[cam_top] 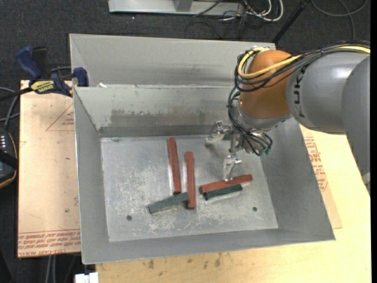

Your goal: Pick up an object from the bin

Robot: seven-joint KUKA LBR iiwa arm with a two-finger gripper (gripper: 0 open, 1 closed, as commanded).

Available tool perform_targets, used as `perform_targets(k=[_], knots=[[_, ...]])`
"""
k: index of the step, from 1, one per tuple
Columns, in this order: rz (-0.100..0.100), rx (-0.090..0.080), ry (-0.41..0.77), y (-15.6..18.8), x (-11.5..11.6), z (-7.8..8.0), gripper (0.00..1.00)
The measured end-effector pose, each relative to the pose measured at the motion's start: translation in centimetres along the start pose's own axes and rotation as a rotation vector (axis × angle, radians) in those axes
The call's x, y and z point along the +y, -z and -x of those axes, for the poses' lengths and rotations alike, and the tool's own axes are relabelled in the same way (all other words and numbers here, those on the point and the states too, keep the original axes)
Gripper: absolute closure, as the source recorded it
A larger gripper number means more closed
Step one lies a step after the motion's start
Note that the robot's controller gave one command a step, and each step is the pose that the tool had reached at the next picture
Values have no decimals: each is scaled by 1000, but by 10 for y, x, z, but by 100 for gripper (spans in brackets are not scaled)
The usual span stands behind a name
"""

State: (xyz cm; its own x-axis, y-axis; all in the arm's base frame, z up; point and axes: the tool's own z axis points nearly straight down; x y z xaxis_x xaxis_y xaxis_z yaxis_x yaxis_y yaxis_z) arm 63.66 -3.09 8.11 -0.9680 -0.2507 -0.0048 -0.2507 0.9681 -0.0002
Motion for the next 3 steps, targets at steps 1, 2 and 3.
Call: perform_targets(k=[1,2,3], knots=[[0,0,0,0,0,0,0],[2,4,77,12,5,-42,0],[1,-16,135,-2,-13,-97,0]])
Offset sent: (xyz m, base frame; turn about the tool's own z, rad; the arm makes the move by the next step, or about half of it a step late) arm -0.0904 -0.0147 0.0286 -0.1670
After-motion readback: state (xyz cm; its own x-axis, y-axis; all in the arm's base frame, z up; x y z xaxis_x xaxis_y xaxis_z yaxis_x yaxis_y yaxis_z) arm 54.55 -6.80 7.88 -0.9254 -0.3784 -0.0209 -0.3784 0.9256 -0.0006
